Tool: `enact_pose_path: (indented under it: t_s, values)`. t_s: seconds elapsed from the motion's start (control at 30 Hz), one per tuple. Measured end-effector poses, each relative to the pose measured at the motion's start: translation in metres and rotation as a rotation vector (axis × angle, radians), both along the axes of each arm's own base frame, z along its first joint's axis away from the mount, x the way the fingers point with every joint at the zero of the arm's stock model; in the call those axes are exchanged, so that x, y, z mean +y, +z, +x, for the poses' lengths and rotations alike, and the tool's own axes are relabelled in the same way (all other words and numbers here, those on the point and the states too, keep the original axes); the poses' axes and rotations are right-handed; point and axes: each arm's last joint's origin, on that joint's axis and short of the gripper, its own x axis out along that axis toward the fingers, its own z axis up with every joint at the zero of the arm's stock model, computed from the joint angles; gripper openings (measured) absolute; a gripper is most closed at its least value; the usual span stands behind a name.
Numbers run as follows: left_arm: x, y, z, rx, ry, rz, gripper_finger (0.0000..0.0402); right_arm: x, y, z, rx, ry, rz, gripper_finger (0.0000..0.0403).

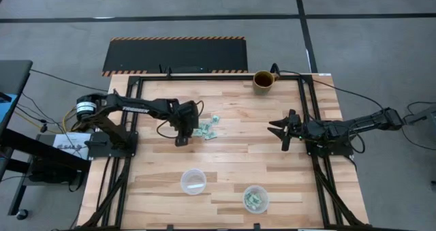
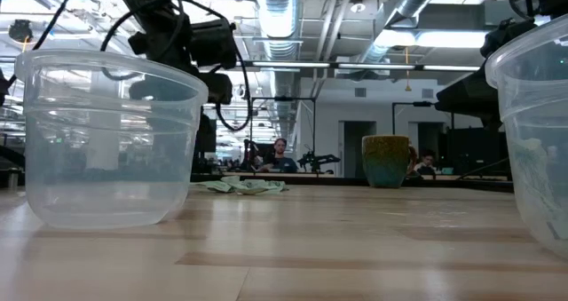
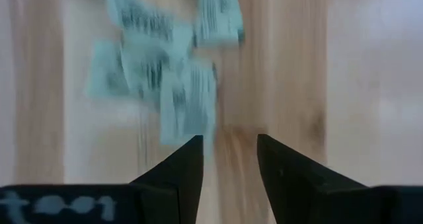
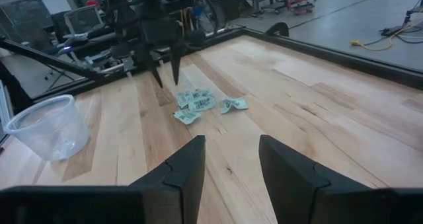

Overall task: Pick and place items into bin
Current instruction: Put the stevia packet into the left transparent bin

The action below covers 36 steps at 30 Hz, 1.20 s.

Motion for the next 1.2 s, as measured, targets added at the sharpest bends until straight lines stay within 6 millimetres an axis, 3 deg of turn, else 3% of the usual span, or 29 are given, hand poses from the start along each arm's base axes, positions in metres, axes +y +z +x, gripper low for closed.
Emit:
enact_pose_path:
  t_s: [0.53,1.2]
  values:
    - [0.0,-0.007,0.006,0.022,-0.044,0.204,0.014,0.0,0.0,0.0,0.002,0.0,0.0,0.0137]
    - [-0.008,-0.038,0.014,0.116,-0.136,0.158,0.014,0.0,-0.001,0.0,0.008,0.0,-0.001,0.0133]
